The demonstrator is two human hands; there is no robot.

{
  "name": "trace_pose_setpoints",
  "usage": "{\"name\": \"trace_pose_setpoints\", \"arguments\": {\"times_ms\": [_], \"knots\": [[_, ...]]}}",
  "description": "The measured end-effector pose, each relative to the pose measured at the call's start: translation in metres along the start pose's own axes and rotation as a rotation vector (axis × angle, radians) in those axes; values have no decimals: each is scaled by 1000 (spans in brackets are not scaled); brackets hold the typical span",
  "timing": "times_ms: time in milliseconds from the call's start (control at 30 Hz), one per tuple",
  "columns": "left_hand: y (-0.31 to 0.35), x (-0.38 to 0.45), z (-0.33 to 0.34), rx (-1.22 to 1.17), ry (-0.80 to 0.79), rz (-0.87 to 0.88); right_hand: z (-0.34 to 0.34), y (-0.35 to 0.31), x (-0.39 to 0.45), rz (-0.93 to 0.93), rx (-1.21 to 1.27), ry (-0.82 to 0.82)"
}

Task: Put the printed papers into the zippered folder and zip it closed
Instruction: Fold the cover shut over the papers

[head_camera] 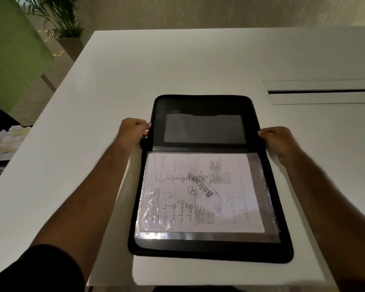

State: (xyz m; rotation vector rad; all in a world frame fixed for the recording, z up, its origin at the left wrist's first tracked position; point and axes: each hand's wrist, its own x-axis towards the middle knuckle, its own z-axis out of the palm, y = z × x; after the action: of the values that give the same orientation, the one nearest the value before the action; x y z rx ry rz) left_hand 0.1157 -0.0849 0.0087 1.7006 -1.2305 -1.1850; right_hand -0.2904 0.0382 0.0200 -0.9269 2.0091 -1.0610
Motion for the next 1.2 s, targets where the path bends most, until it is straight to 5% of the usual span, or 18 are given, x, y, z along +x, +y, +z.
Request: {"name": "trace_pose_setpoints", "arguments": {"times_ms": [867, 1000, 1100, 1200], "knots": [[13, -32, -52, -223, -13, 402, -14, -23, 24, -208, 292, -94], [-13, -54, -57, -239, -61, 423, -32, -10, -5, -259, 464, -251], [-33, -70, -58, -228, -87, 462, -36, 12, -11, -390, 200, -153], [-51, -83, -56, -294, -139, 378, -35, 27, -15, -274, 99, -122]]}}
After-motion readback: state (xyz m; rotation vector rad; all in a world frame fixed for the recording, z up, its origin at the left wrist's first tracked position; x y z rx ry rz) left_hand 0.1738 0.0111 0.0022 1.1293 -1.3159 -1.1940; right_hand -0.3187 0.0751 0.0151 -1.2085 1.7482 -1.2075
